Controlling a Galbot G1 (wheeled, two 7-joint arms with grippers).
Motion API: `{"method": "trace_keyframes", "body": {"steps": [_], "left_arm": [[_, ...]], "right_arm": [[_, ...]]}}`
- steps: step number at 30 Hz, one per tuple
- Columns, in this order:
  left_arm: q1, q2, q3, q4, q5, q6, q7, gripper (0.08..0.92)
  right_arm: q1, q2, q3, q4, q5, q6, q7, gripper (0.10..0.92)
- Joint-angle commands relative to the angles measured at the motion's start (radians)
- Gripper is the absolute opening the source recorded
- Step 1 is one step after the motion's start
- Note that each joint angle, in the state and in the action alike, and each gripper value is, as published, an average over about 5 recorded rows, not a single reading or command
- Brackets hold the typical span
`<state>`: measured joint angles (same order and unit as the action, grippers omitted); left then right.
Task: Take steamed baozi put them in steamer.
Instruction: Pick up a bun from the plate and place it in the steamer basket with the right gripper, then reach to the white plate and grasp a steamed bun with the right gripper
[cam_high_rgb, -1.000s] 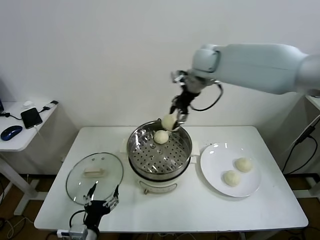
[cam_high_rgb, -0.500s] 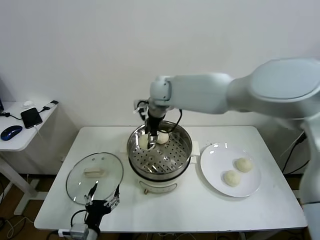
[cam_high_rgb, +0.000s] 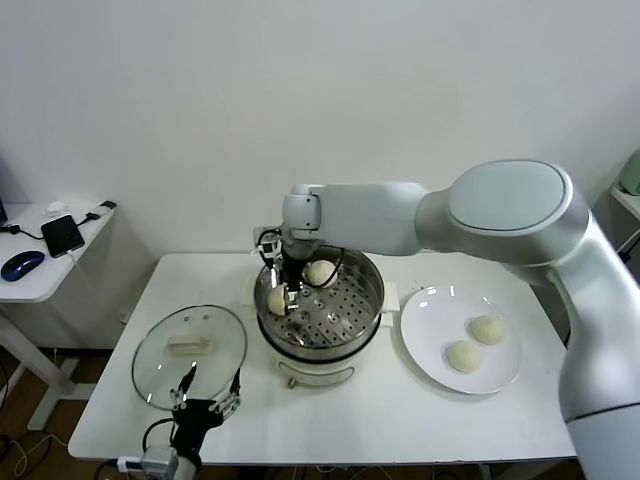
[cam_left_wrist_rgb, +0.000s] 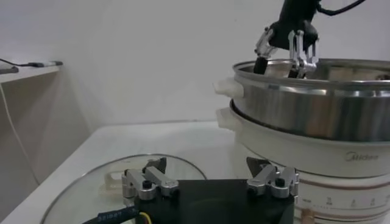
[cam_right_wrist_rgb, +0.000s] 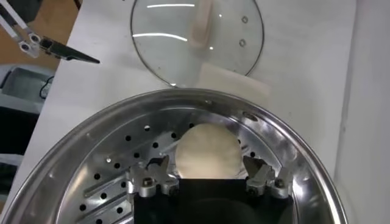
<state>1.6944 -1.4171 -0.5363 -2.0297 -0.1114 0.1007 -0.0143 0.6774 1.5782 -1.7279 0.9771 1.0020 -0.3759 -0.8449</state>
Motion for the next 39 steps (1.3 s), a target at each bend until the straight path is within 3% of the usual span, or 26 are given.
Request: {"method": "trace_keyframes", "body": {"steps": [1, 5, 11, 20, 27, 39], "left_arm": [[0.002, 0.0, -0.002, -0.005, -0.002, 0.001, 0.001, 0.823], [0.01, 0.004, -0.002, -0.015, -0.009, 0.001, 0.001, 0.823], [0.016, 0.005, -0.001, -0.027, -0.01, -0.001, 0.002, 0.823], [0.019, 0.001, -0.006, -0.036, -0.01, 0.002, 0.0, 0.823], [0.025, -0.009, -0.013, -0.038, -0.005, 0.002, -0.001, 0.823], [0.037, -0.028, -0.014, -0.04, 0.011, 0.004, 0.0, 0.823]], "right_arm": [[0.118, -0.101, -0.009, 0.07, -0.022, 0.088, -0.121, 0.82], [0.255, -0.264, -0.074, 0.176, -0.033, 0.166, -0.227, 0.822], [0.447, -0.605, -0.187, 0.34, -0.108, 0.216, -0.249, 0.823], [0.386, -0.952, -0.341, 0.493, -0.413, 0.233, -0.186, 0.823], [0.061, -1.039, -0.128, 0.474, -0.512, 0.151, -0.1, 0.823], [-0.28, -1.0, 0.139, 0.349, -0.576, 0.104, -0.005, 0.823]]}}
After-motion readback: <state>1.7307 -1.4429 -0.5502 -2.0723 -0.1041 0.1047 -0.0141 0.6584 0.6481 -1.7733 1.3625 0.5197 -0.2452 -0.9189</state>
